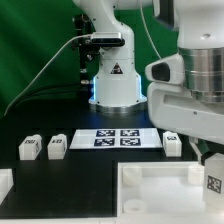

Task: Assemble one leg

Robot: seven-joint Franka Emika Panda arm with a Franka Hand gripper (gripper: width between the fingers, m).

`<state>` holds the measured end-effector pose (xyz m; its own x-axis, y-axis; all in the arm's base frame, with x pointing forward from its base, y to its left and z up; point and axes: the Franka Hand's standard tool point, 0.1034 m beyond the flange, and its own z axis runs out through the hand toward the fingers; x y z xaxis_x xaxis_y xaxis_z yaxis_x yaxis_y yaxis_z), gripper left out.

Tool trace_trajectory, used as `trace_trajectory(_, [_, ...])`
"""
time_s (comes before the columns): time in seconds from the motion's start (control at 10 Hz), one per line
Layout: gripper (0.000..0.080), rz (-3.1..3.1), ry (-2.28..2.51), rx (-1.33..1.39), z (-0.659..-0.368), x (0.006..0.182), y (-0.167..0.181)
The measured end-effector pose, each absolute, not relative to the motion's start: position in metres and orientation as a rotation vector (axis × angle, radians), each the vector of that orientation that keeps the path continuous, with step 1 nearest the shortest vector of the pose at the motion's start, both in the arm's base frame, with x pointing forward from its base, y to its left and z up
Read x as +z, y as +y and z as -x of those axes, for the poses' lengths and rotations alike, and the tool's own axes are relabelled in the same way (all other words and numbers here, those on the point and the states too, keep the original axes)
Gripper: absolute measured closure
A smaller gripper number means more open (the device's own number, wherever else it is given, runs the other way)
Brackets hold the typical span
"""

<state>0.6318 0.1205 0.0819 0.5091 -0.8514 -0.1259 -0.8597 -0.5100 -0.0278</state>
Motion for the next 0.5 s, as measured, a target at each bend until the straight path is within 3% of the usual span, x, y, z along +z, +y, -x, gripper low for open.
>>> trace_trajectory(0.2, [0.0507, 2.307, 1.940, 0.190, -0.6337, 0.0791, 0.1159])
trace_trajectory(0.5, [0.0507, 2.159, 2.107, 0.205, -0.6351, 0.0789, 0.1174])
